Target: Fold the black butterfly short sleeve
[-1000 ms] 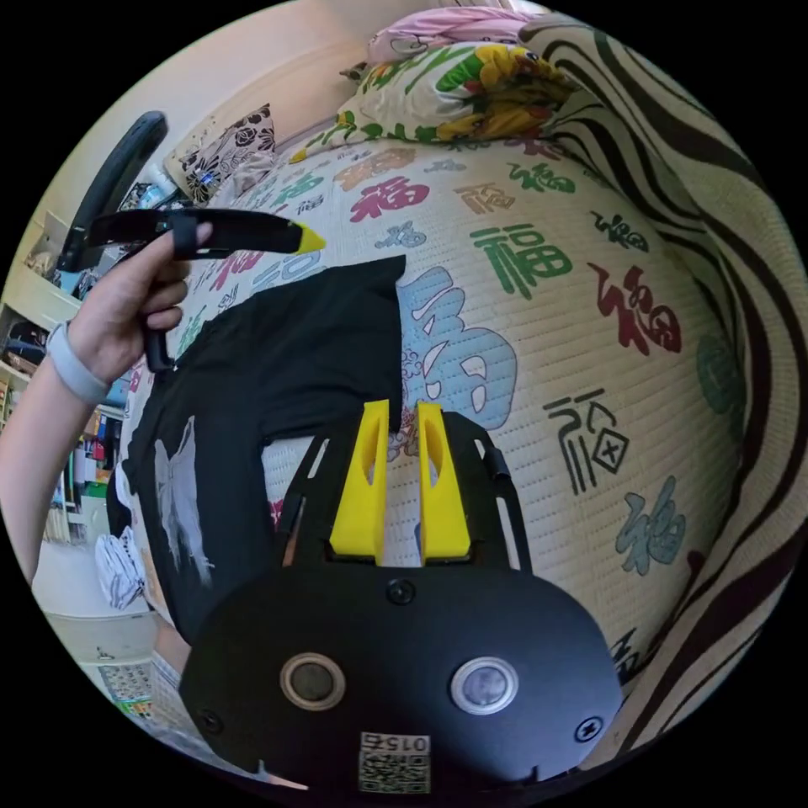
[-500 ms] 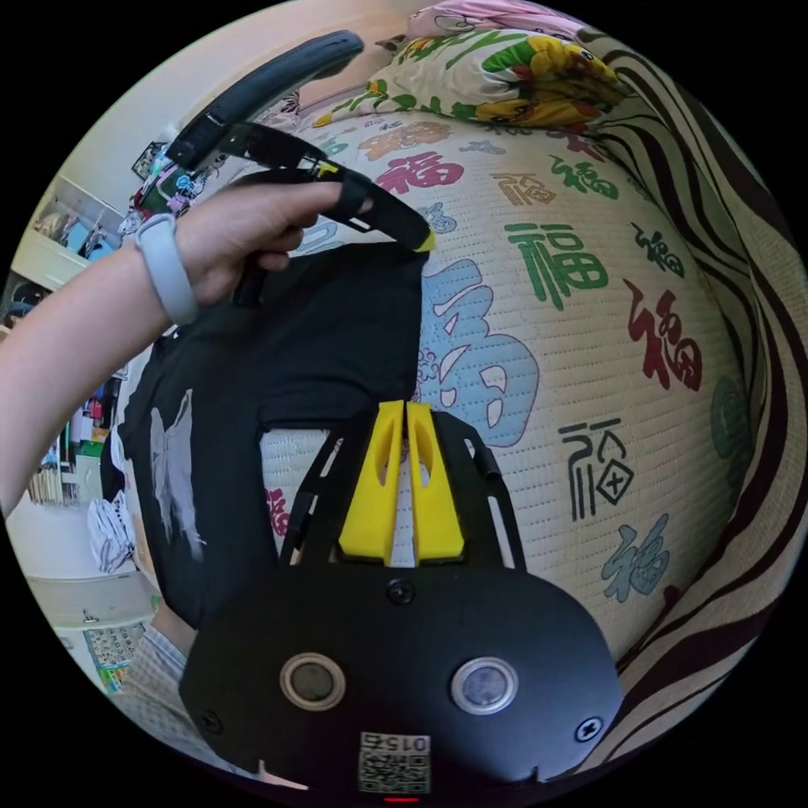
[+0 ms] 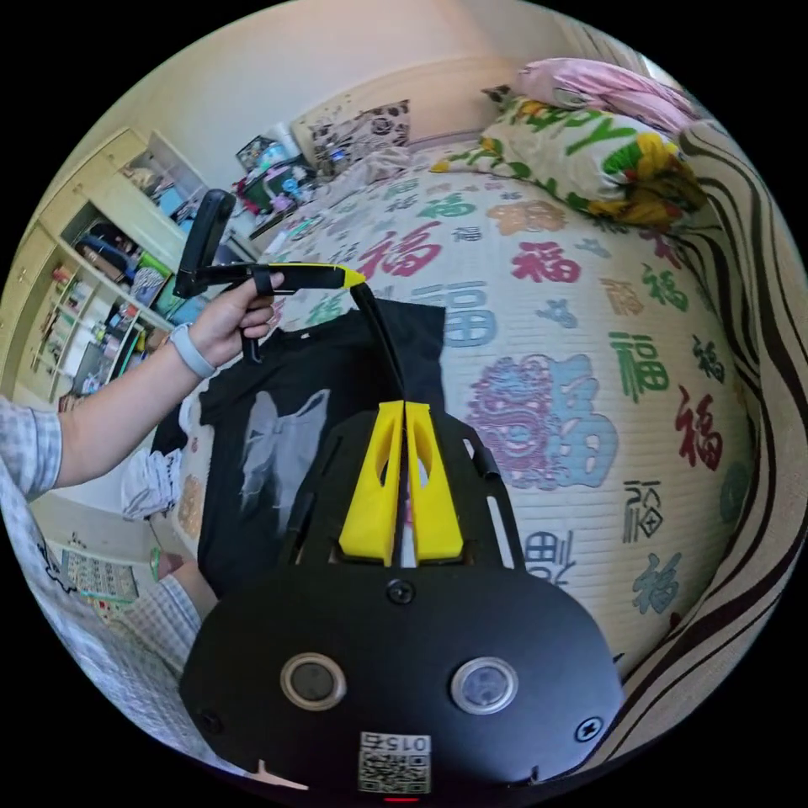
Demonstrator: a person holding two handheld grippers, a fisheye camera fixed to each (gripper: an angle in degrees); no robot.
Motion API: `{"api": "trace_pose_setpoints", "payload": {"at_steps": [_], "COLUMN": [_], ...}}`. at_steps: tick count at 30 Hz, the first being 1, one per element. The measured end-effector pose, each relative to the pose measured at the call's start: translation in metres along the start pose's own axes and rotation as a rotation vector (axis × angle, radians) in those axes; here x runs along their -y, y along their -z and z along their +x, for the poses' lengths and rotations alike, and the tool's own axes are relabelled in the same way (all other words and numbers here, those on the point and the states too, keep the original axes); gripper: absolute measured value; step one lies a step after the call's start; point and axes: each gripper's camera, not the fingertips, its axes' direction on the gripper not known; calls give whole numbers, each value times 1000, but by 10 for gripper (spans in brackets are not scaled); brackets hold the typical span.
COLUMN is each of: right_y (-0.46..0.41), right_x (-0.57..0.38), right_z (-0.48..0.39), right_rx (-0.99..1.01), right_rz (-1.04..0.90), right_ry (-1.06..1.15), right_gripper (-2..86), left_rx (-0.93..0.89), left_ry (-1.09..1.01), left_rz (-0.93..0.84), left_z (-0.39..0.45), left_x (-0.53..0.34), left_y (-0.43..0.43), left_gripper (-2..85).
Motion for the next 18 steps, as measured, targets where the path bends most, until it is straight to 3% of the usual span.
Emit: {"api": "trace_pose_setpoints", "payload": {"at_steps": [7,18], "right_y": [-64,-108], "right_x": [-9,-32], "right_z": [-62,-103], "right_rx": [62,32], "right_rz": [-167,-217], "right_ry": [117,240], "right_gripper": [-7,-4], "left_rx": [24,2], "left_ry": [201,224], "left_rz": [-41,63], "left_z": [-75,-111], "left_x": [-115,-184], "left_y": [34,68], "left_gripper": [-2,-5]}}
